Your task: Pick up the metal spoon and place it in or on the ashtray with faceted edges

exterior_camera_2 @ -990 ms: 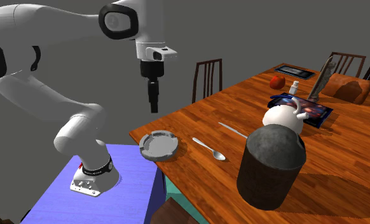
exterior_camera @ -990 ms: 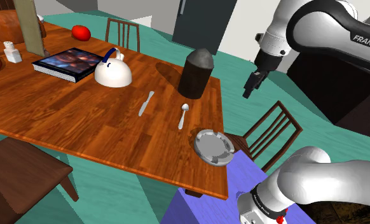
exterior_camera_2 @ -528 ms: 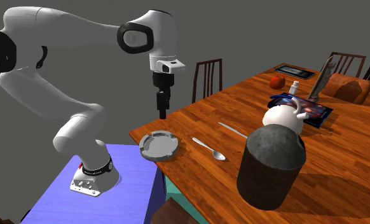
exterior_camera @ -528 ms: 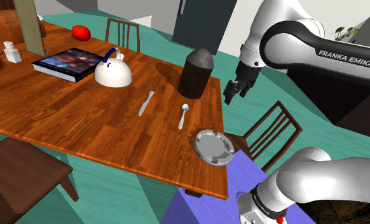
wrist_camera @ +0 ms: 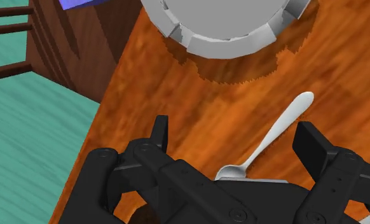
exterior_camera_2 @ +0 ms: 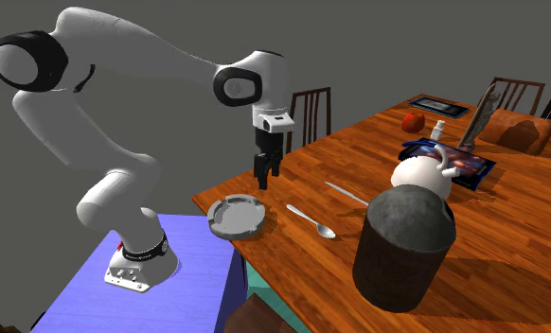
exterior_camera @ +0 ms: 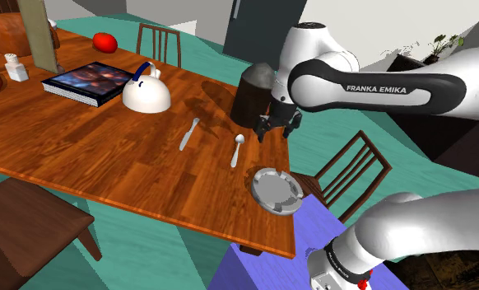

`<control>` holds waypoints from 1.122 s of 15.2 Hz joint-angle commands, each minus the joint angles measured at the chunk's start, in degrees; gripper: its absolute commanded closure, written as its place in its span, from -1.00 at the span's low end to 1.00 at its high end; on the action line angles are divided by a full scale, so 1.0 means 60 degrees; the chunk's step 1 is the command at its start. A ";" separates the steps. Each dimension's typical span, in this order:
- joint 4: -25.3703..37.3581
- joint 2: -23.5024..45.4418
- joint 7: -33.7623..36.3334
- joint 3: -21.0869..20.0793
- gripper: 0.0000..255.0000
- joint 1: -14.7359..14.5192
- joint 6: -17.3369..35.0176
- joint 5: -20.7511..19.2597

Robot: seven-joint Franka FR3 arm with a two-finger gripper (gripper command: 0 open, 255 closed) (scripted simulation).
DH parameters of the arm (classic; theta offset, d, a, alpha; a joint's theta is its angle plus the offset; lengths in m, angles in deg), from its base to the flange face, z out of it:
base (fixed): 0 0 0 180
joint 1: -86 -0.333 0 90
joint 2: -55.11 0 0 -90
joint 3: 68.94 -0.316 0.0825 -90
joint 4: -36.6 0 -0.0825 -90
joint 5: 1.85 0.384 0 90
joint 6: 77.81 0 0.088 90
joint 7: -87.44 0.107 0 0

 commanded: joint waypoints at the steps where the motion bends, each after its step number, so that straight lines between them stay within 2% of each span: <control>1: 0.0233 0.0745 0.1091 -0.0421 -1.00 0.0273 0.0504 -0.0086; 6: 0.0943 0.2715 0.3759 -0.1283 -1.00 0.0969 0.1581 -0.0793; 11: 0.2027 0.4868 0.6553 -0.1675 -1.00 0.1387 0.2217 -0.2093; 17: 0.1661 0.5298 0.6820 -0.1568 -1.00 0.1405 0.2923 -0.2492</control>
